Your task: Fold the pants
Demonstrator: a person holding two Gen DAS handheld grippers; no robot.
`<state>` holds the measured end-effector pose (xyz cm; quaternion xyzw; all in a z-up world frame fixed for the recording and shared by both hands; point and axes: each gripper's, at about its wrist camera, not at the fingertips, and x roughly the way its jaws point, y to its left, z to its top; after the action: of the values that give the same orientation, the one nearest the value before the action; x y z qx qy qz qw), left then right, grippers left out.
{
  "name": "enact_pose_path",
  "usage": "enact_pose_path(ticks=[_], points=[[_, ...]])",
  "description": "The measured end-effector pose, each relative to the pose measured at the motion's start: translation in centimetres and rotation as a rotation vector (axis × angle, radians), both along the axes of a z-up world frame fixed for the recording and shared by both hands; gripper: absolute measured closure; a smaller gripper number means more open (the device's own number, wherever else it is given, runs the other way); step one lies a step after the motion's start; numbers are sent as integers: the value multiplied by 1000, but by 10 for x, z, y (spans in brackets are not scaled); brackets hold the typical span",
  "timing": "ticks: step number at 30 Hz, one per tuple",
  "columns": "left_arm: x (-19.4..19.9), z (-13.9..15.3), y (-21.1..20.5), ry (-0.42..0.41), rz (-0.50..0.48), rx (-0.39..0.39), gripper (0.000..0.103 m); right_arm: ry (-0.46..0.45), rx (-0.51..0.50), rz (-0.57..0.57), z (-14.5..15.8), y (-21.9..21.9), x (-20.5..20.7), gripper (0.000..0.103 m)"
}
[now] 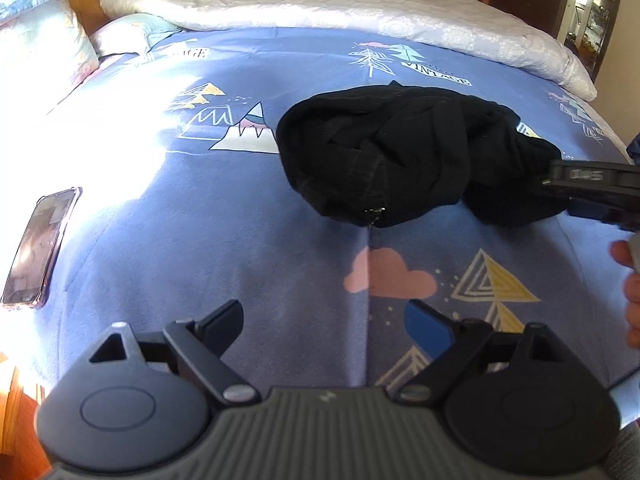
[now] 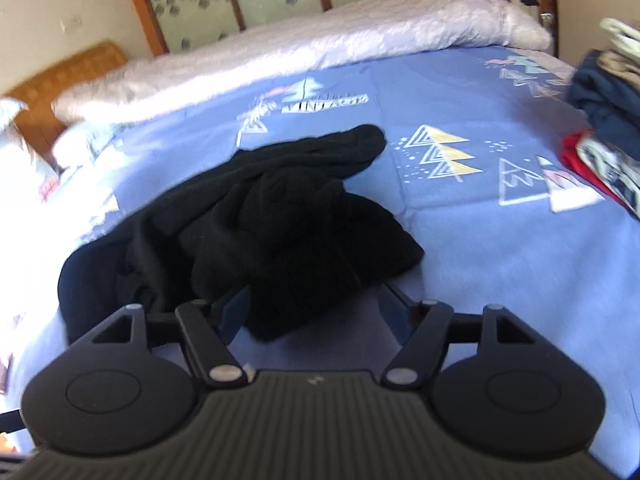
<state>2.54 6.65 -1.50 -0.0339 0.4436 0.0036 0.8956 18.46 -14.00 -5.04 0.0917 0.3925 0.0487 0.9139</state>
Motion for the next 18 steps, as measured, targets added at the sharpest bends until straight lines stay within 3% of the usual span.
enact_pose_path(ticks=[1, 2, 3, 7, 13, 15, 17, 18], points=[[0, 1, 2, -1, 5, -8, 12, 35, 18, 43, -5, 2, 9, 60], [0, 3, 5, -4, 10, -17, 12, 67, 56, 83, -9, 4, 13, 74], [0, 5, 7, -8, 15, -26, 12, 73, 89, 83, -8, 3, 10, 79], [-1, 19, 21, -41, 33, -115, 12, 20, 218, 161, 26, -1, -34, 88], [-7, 40, 38, -40, -100, -496, 12, 72, 603, 294, 52, -16, -126, 90], [-11, 45, 37, -62, -123, -513, 10, 52, 590, 383, 56, -2, -159, 90], [-13, 47, 31, -75, -128, -451, 8, 37, 453, 432, 53, 7, -176, 89], [-13, 46, 26, -66, -126, -403, 8, 50, 387, 433, 47, 5, -178, 83]])
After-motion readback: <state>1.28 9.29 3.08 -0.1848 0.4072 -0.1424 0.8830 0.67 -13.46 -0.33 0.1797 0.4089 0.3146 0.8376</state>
